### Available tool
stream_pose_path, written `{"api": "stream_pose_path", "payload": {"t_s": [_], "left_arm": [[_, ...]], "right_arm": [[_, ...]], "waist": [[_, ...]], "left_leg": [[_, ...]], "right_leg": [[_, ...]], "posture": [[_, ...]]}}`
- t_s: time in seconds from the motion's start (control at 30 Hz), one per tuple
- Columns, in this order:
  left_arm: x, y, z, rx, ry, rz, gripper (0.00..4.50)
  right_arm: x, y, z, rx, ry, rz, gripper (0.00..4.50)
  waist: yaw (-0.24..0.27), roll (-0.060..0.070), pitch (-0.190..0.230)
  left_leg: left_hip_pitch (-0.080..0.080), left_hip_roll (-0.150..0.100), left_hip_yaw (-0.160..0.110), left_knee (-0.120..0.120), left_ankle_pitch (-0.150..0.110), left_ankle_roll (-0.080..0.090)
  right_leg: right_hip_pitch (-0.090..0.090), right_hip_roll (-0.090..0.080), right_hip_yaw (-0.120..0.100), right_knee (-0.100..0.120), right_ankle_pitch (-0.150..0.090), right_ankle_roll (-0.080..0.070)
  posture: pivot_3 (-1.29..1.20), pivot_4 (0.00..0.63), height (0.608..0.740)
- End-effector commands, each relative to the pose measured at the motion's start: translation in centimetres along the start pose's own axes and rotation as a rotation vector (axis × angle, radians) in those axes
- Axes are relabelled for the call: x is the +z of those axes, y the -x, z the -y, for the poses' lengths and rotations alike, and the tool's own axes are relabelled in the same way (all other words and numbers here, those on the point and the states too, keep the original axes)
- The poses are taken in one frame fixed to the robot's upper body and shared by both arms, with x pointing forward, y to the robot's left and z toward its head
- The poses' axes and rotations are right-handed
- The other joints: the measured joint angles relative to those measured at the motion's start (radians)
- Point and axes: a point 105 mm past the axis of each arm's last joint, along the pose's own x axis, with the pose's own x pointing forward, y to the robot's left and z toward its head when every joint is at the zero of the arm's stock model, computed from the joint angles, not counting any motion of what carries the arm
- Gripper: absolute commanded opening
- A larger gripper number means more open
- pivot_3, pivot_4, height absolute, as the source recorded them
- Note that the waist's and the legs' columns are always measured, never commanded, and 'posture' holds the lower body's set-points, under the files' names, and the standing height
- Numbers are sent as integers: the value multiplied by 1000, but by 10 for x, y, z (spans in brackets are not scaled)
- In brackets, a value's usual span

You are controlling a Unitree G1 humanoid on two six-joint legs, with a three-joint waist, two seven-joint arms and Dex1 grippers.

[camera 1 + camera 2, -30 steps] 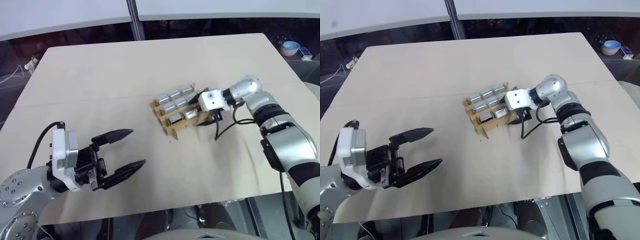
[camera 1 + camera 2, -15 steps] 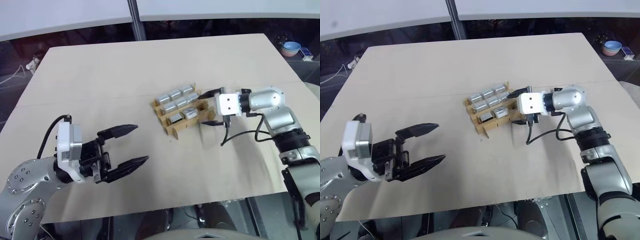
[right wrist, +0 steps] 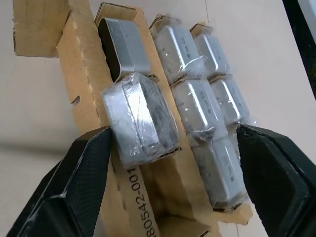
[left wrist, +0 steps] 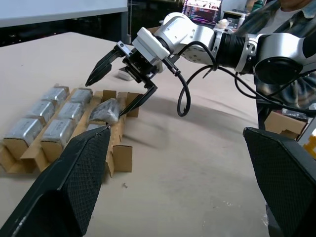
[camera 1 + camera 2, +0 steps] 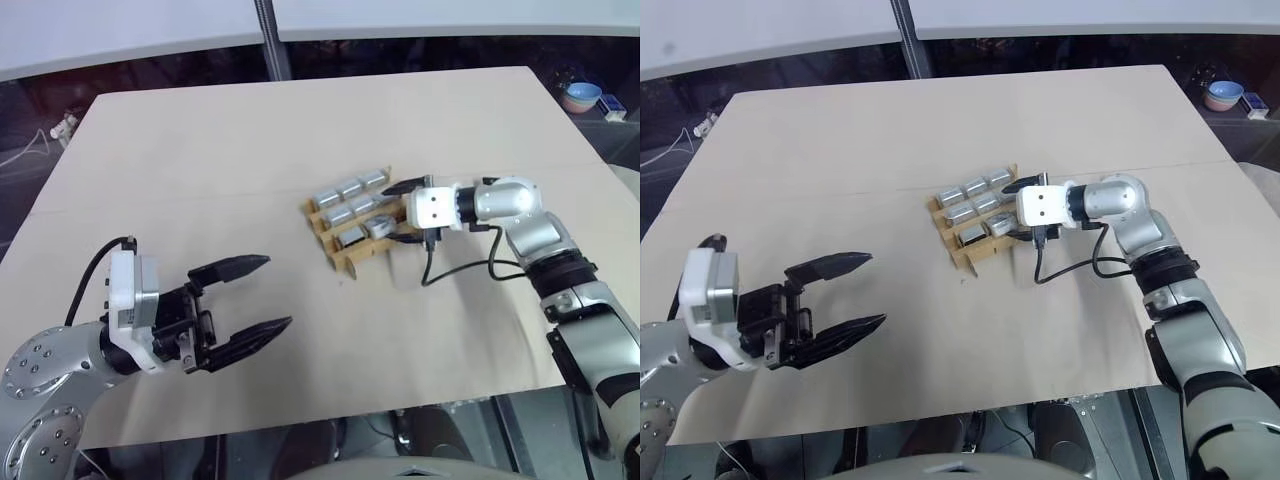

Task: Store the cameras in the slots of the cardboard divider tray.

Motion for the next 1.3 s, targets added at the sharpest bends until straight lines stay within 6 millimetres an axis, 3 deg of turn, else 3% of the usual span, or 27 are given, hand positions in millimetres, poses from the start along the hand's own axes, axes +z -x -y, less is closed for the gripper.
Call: {"api": "stream_pose_path", "payload": {"t_s": [0.03, 0.07, 0.1, 0.17, 0.3, 0.33, 0.67, 1.07, 1.3], "left_arm": [[8, 0, 3, -6, -42, 14, 4500], [8, 0, 3, -6, -42, 13, 4500], [8, 0, 3, -6, -42, 13, 4500], [8, 0, 3, -6, -43, 13, 4500], [8, 0, 2, -5, -43, 13, 4500], [8, 0, 3, -4, -42, 13, 4500], [7, 0, 4, -3, -35, 14, 4500], [6, 1, 10, 15, -25, 14, 4500], [5, 1, 13, 24, -20, 16, 4500]], "right_arm": [[9, -1, 9, -24, 44, 26, 3944], [10, -2, 8, -23, 44, 28, 3944], [10, -3, 8, -23, 45, 30, 3344], [11, -4, 7, -14, 53, 36, 2654], [14, -3, 5, 22, 70, 48, 813], [14, -2, 5, 35, 72, 48, 701], [17, 3, 18, 215, 39, 46, 688], [10, -4, 6, 448, 80, -24, 688], [7, -11, 9, 456, 19, -61, 688]], "waist": [[0, 0, 0], [-1, 0, 0], [-1, 0, 0], [-2, 0, 0], [-3, 0, 0], [-3, 0, 0], [-5, 0, 0], [-6, 0, 0], [-5, 0, 0]], "left_leg": [[0, 0, 0, 0, 0, 0], [0, 0, 0, 0, 0, 0], [0, 0, 0, 0, 0, 0], [0, 0, 0, 0, 0, 0], [0, 0, 0, 0, 0, 0], [0, 0, 0, 0, 0, 0], [0, 0, 0, 0, 0, 0], [0, 0, -1, -1, 0, 0], [0, 0, -1, -1, 0, 0]], "right_leg": [[0, 0, 0, 0, 0, 0], [0, 0, 0, 0, 0, 0], [0, 0, 0, 0, 0, 0], [0, 0, 0, 0, 0, 0], [0, 0, 0, 0, 0, 0], [0, 0, 0, 0, 0, 0], [0, 0, 0, 0, 0, 0], [0, 0, 0, -1, 0, 0], [0, 0, 0, -1, 0, 0]], "posture": [[0, 150, 740], [0, 150, 740], [0, 150, 740], [0, 150, 740], [0, 150, 740], [0, 150, 740], [0, 150, 740], [0, 150, 740], [0, 150, 740]]}}
